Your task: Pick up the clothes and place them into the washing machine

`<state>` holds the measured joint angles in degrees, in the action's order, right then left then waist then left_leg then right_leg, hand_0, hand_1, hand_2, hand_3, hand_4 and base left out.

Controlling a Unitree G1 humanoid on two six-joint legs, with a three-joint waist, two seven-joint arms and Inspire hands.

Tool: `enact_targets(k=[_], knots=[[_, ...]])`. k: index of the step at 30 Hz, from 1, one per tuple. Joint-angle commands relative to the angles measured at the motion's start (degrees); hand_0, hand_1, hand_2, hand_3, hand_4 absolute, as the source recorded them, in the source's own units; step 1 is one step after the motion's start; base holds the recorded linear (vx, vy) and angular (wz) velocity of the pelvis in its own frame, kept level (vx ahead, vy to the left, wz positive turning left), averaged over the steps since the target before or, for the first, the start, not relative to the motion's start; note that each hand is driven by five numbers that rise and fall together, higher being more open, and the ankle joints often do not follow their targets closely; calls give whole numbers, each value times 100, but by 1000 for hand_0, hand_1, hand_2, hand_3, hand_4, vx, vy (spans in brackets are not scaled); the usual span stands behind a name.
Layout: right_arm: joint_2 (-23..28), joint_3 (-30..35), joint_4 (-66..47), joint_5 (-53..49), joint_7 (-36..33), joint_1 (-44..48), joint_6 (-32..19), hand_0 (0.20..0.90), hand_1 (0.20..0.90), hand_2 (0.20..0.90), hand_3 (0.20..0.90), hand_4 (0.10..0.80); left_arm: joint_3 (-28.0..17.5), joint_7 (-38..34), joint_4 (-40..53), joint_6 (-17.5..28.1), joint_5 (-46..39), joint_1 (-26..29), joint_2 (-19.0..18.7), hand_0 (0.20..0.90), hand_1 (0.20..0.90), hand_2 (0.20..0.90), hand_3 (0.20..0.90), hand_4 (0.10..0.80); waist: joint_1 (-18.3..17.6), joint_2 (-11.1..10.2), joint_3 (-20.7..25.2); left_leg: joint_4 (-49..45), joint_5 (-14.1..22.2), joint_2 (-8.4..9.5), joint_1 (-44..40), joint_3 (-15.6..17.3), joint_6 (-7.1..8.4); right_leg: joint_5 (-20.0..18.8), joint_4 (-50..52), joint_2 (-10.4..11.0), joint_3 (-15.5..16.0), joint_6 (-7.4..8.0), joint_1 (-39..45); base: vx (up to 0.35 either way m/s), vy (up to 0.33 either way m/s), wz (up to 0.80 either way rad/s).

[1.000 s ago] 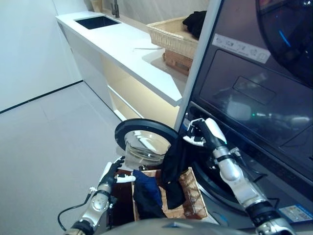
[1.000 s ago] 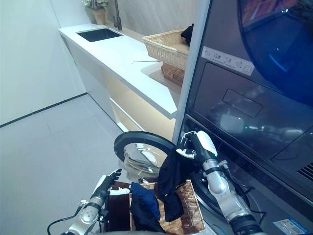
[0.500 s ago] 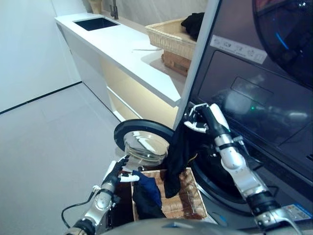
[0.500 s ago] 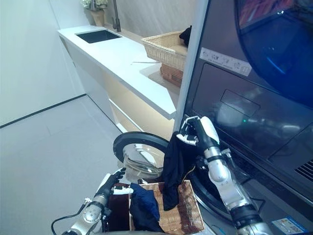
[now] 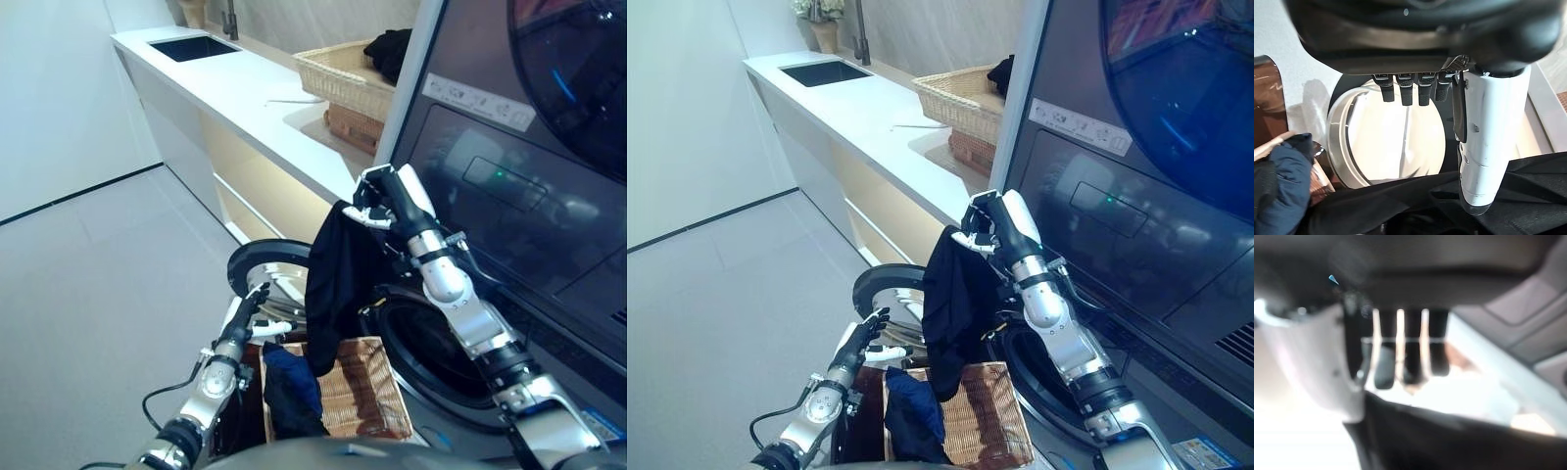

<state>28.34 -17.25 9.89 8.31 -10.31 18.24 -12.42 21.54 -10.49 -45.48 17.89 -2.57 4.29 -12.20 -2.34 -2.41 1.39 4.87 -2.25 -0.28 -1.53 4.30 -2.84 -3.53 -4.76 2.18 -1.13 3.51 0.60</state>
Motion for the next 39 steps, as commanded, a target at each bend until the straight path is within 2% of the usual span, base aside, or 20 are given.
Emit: enact_targets(k=[1, 14, 18, 30, 39], knots=[[-314, 297, -309, -407, -434, 1001, -418, 200, 200, 200, 200, 300, 340, -256, 83, 463, -144, 858, 61, 900, 900, 900, 900, 800, 125, -270, 611, -24, 535, 123, -295, 144, 282, 189, 223, -96, 119, 15, -13, -5, -8, -4], [-549, -192, -557, -538, -297, 1374, -385, 200, 200, 200, 200, 300, 801, -265, 64, 449, -266, 1268, 309, 900, 900, 900, 900, 800, 52, -263, 609, -15, 517, 116, -289, 204, 279, 164, 228, -97, 69, 17, -43, -3, -2, -2], [-602, -329, -605, -585, -231, 1572, -355, 200, 200, 200, 200, 300, 967, 50, 56, 446, -664, 1331, 393, 900, 900, 900, 900, 800, 49, -243, 587, -7, 506, 122, -278, 201, 275, 159, 229, -89, 68, 23, -50, 0, 0, 0], [-787, -486, -710, -679, -135, 1667, -380, 200, 200, 200, 200, 300, 1174, -55, -182, 459, -589, 1618, 528, 900, 900, 900, 900, 800, 25, -220, 613, 13, 480, 120, -236, 185, 292, 150, 222, -78, 101, 22, -78, 1, -3, 2], [-966, -805, -1140, -932, 80, 1635, -379, 200, 200, 200, 200, 300, 1279, -99, -155, 462, -927, 1855, 730, 900, 900, 900, 900, 800, -39, -226, 633, 13, 489, 109, -251, 224, 290, 143, 216, -91, 68, 19, -83, -10, -5, -4]])
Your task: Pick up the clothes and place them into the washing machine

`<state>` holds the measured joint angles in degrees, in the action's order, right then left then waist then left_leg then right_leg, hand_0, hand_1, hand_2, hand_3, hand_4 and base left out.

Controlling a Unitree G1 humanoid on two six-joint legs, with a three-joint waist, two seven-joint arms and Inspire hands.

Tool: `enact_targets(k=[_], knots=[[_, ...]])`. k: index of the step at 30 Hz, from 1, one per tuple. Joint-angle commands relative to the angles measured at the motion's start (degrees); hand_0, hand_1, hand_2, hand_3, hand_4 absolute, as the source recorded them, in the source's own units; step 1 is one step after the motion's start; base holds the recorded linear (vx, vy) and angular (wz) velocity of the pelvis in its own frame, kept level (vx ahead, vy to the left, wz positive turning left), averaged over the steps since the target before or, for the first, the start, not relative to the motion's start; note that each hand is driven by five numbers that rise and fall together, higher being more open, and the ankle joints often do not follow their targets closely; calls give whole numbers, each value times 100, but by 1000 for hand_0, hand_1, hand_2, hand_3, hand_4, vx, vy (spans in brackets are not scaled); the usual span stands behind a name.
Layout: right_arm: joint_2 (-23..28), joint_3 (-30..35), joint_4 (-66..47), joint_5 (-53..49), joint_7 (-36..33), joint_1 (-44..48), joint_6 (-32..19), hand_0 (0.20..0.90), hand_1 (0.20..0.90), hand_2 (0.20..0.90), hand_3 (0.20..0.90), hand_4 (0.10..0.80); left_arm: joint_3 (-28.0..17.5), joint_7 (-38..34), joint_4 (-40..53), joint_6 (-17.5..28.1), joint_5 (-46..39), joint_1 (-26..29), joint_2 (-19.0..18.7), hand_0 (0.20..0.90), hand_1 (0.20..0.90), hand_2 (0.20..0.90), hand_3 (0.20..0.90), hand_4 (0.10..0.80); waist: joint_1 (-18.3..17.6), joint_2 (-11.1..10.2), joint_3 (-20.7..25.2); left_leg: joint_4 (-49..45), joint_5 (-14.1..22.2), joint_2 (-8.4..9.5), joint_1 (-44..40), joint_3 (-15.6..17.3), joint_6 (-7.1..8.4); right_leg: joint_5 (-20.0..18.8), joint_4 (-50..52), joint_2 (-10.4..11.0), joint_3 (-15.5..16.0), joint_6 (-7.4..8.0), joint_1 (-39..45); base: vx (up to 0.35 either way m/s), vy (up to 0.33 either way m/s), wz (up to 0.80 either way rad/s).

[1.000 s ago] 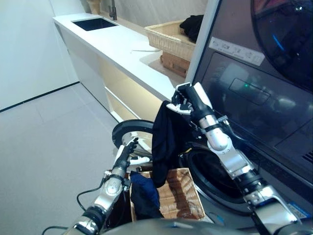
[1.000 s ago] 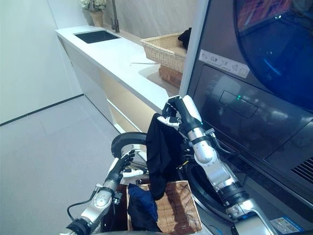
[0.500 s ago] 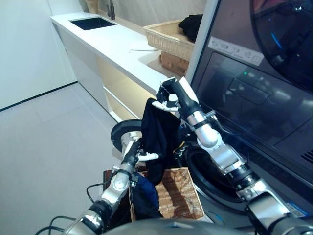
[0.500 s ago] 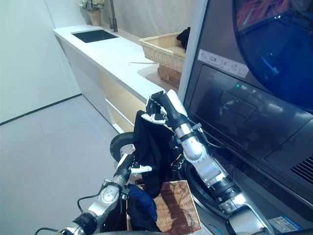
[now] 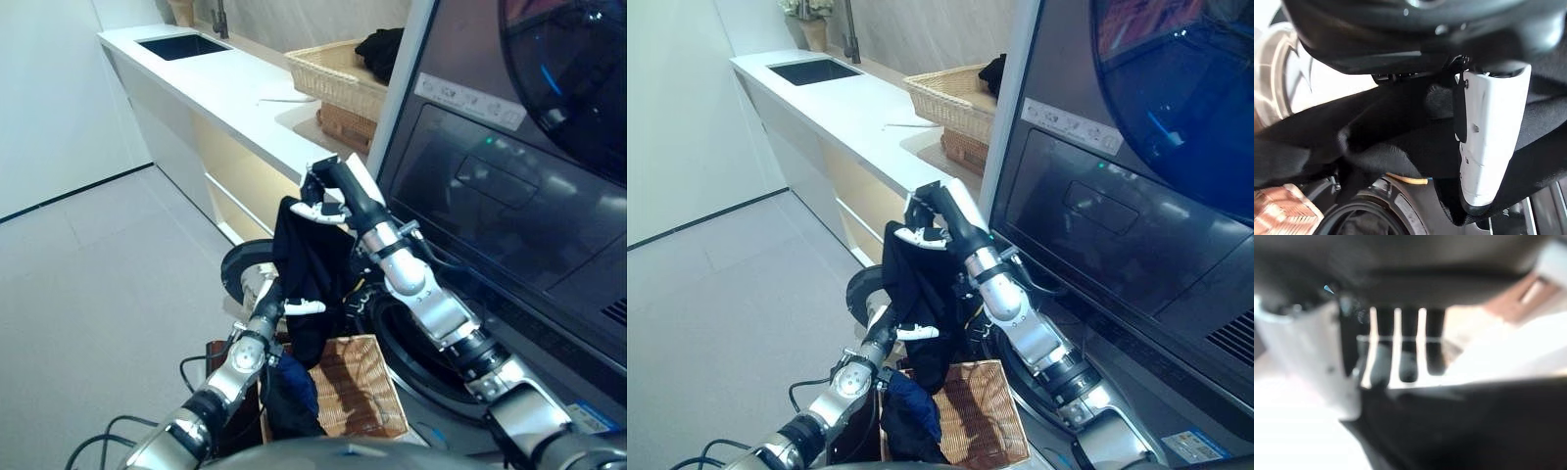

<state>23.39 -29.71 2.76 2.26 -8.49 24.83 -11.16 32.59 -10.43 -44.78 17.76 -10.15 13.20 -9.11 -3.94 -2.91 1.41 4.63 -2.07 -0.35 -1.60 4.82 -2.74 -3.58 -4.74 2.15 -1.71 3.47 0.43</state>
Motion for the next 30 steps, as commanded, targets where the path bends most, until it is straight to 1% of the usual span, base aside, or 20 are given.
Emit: enact_targets(k=[1, 5, 10, 17, 18, 19, 30], knots=[[-471, 417, -499, -334, -80, 976, -498, 200, 200, 200, 200, 300, 169, -70, -173, 475, -278, 979, 446, 900, 900, 900, 900, 800, 114, -175, 627, 37, 470, 115, -244, 174, 278, 148, 216, -91, 116, 22, -71, -16, -4, -4], [-459, 372, -581, -347, -21, 935, -461, 200, 200, 200, 200, 300, 189, 80, -14, 490, -593, 956, 524, 900, 900, 900, 900, 800, 114, -167, 611, 37, 463, 112, -241, 184, 268, 144, 220, -88, 108, 22, -75, 0, 0, 0], [-550, 301, -564, -343, -47, 981, -456, 200, 200, 200, 200, 300, 265, 97, 84, 486, -636, 985, 594, 900, 900, 900, 900, 800, 132, -162, 591, 37, 457, 108, -220, 190, 263, 137, 209, -90, 101, 24, -87, 0, 0, 0], [-495, 389, -602, -309, -45, 939, -434, 200, 200, 200, 200, 300, 157, 149, 95, 456, -680, 989, 530, 900, 900, 900, 900, 800, 127, -156, 561, 37, 451, 111, -217, 197, 255, 127, 206, -81, 89, 25, -88, 0, 0, 0], [-495, 410, -603, -326, -40, 912, -439, 200, 200, 200, 200, 300, 135, 150, 78, 457, -678, 981, 518, 609, 609, 609, 609, 592, 128, -152, 568, 37, 455, 110, -222, 197, 254, 130, 203, -79, 92, 27, -81, 0, 0, 0], [-501, 431, -613, -338, -35, 886, -444, 200, 200, 200, 200, 300, 112, 159, 69, 463, -679, 971, 512, 200, 200, 200, 200, 300, 128, -149, 576, 37, 456, 111, -223, 196, 253, 131, 201, -77, 92, 27, -78, 0, 0, 0], [-518, 496, -633, -313, -6, 806, -489, 200, 200, 200, 200, 300, 9, 154, -18, 481, -673, 972, 493, 200, 200, 200, 200, 300, 126, -117, 567, 37, 460, 124, -213, 200, 248, 127, 199, -70, 87, 34, -91, 0, 0, 0]])
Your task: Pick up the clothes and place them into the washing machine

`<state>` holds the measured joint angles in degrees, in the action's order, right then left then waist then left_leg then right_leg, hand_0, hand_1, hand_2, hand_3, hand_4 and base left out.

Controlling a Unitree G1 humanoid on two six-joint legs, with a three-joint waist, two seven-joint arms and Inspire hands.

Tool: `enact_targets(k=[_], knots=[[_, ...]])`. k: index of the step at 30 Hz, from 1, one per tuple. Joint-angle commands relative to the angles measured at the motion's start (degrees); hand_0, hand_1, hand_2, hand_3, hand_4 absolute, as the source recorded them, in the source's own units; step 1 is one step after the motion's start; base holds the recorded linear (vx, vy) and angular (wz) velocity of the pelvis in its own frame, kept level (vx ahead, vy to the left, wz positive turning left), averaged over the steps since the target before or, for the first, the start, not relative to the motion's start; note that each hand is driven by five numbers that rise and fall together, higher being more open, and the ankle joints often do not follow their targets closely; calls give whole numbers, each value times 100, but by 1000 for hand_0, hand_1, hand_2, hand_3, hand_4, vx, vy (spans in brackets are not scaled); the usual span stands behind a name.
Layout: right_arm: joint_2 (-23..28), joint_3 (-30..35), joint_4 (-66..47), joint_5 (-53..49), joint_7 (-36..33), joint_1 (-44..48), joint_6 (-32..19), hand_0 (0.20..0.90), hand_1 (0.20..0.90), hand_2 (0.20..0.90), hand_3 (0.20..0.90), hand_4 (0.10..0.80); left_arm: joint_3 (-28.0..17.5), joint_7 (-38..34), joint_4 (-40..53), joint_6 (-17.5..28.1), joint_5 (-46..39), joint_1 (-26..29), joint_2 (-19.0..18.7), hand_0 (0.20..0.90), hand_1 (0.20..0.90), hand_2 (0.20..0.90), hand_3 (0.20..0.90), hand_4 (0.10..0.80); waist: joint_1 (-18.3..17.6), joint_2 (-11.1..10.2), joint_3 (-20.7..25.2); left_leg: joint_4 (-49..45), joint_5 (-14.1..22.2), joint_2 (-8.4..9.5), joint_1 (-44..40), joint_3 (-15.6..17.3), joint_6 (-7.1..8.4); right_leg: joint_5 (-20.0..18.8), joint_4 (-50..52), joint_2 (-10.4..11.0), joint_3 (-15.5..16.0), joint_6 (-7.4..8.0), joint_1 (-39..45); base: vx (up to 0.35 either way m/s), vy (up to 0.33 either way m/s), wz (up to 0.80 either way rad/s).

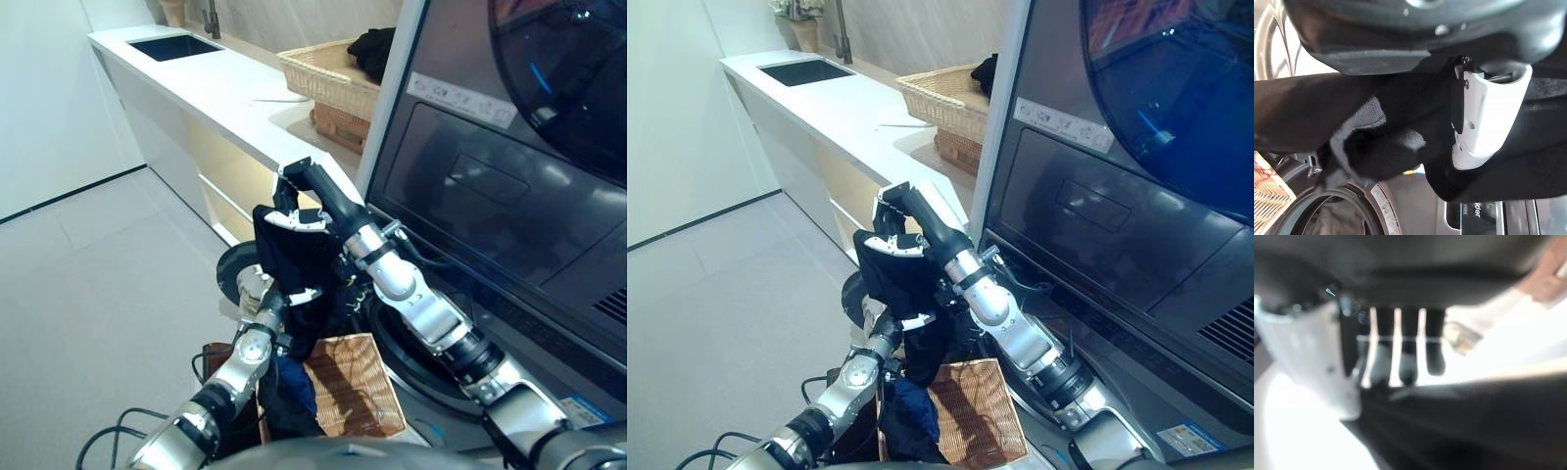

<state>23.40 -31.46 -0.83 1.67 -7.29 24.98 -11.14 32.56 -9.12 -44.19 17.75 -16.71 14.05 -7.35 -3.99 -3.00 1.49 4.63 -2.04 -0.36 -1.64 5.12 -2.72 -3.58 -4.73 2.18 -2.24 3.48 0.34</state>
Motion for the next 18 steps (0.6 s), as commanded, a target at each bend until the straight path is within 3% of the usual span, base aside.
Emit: enact_targets(k=[1, 10, 18], knots=[[-526, 678, -265, -263, -124, 780, -493, 200, 200, 200, 200, 300, 4, 17, -79, 477, 1, 885, 307, 200, 200, 200, 200, 300, 133, -105, 557, 37, 455, 127, -210, 166, 242, 124, 200, -73, 138, 32, -84, 0, 0, 0], [-463, 907, -326, -320, -174, 596, -526, 200, 200, 200, 200, 300, -117, 25, -237, 451, 100, 837, 206, 200, 200, 200, 200, 300, 120, -77, 567, 35, 463, 127, -203, 194, 238, 126, 198, -82, 122, 40, -97, 0, 0, 0], [-308, 1820, -414, -305, -495, -69, -601, 200, 200, 200, 200, 300, -394, -44, -416, 412, 557, 844, -271, 200, 200, 200, 200, 300, 41, 56, 573, 32, 471, 133, -205, 230, 238, 137, 220, -79, 96, 55, -118, 0, 0, 0]])
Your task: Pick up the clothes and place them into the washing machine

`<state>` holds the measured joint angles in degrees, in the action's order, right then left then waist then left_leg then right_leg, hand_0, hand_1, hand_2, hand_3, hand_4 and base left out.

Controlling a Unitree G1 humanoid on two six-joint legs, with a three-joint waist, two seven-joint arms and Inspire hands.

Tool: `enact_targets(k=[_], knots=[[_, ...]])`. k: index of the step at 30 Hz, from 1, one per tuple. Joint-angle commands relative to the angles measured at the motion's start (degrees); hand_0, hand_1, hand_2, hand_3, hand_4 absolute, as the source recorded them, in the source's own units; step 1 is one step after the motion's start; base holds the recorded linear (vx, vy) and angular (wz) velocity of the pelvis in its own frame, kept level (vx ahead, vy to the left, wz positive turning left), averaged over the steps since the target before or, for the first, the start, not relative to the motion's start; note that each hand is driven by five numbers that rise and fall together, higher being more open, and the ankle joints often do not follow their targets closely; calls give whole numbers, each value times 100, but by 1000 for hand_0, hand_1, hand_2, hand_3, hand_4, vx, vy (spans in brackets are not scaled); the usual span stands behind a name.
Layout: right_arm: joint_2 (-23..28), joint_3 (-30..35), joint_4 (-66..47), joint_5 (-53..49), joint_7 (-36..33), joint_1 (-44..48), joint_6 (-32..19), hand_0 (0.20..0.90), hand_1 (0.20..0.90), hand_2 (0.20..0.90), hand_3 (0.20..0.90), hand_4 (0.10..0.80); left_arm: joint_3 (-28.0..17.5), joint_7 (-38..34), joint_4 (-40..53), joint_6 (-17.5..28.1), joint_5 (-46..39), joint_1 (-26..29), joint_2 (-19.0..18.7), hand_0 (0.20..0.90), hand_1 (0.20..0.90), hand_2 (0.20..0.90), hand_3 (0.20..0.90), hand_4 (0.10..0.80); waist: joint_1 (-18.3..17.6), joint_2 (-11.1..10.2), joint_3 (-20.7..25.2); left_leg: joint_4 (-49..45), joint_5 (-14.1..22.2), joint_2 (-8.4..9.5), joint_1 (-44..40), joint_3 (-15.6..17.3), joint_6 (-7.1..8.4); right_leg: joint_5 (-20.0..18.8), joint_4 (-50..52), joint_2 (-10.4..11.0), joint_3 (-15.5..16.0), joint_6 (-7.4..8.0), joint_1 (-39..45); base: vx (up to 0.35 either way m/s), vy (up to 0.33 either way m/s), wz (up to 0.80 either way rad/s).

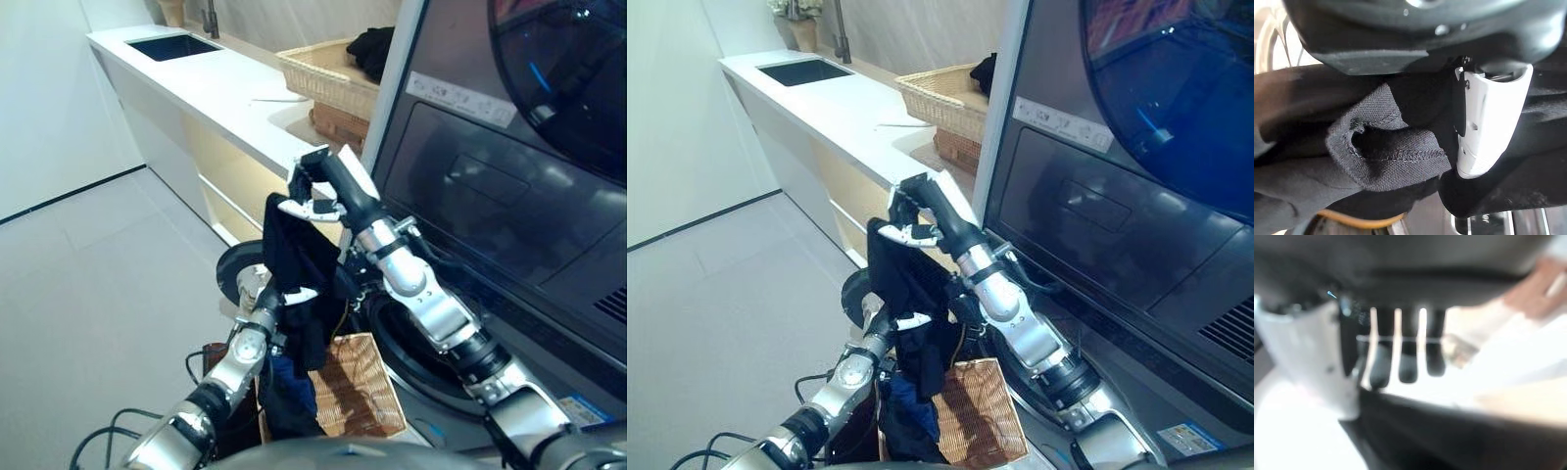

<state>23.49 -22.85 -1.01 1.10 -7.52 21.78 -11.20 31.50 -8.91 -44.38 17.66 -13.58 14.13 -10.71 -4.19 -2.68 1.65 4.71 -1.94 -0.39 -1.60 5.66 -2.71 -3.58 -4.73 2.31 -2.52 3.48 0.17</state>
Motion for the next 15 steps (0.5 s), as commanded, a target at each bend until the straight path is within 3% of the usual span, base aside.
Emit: enact_targets(k=[1, 15], knots=[[-318, 960, -398, -248, -472, 249, -595, 200, 200, 200, 200, 300, -287, -65, -396, 421, 244, 835, 65, 200, 200, 200, 200, 300, 61, 24, 557, 24, 461, 136, -209, 176, 237, 136, 219, -92, 125, 55, -102, 0, 0, 0], [-240, 2239, -253, 233, -820, -1020, -577, 200, 200, 200, 200, 300, -1244, -224, -295, 501, 369, 724, -591, 200, 200, 200, 200, 300, -48, 179, 563, 29, 479, 150, -206, 177, 244, 153, 217, -93, 127, 57, -122, 0, 0, 0]])
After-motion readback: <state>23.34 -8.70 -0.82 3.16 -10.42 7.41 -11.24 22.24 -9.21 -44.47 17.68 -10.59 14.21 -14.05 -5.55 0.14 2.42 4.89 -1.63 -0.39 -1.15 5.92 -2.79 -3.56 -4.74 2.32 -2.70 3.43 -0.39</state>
